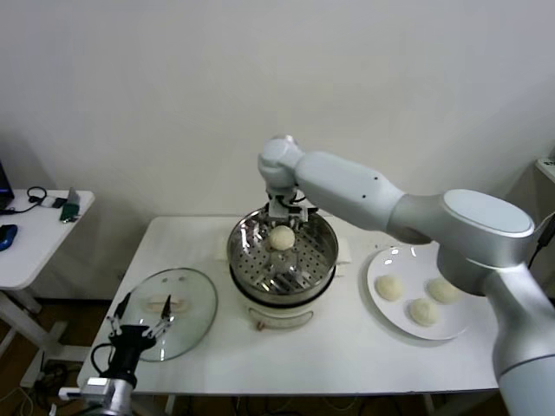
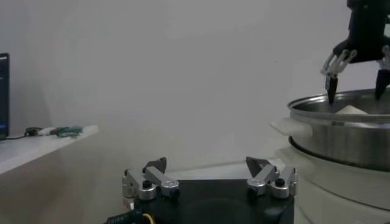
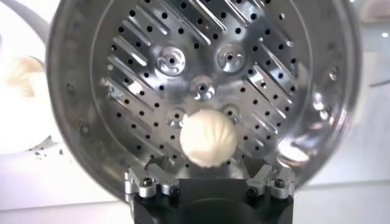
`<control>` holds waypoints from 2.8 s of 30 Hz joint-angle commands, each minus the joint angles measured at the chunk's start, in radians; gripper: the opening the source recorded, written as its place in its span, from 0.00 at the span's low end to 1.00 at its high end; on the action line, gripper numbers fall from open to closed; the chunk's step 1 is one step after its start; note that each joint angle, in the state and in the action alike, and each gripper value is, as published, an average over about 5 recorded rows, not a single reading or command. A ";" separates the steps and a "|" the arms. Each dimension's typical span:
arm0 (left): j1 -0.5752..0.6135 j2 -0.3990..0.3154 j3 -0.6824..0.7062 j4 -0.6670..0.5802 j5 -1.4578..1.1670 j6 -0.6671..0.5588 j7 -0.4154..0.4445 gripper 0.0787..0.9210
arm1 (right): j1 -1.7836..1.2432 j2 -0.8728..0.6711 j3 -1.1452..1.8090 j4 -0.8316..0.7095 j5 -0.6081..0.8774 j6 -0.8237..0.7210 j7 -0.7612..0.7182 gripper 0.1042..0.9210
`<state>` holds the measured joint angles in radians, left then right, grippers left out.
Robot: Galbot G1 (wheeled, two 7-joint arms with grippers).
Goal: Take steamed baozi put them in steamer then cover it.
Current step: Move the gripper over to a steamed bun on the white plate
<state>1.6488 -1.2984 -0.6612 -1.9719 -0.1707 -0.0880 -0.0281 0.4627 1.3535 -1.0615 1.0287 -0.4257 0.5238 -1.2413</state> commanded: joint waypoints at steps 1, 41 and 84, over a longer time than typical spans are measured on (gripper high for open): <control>0.001 -0.001 0.001 -0.001 0.001 0.000 0.000 0.88 | 0.083 -0.151 -0.009 0.130 0.125 -0.080 0.009 0.88; 0.039 -0.007 -0.010 -0.017 0.025 -0.005 -0.002 0.88 | -0.309 -0.651 -0.011 0.011 0.576 -0.652 0.179 0.88; 0.035 -0.011 -0.017 -0.002 0.030 -0.004 -0.004 0.88 | -0.399 -0.466 0.112 -0.212 0.512 -0.607 0.110 0.70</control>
<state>1.6831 -1.3092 -0.6782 -1.9727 -0.1397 -0.0912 -0.0319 0.0716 0.8776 -0.9569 0.8319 0.0920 -0.0854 -1.1257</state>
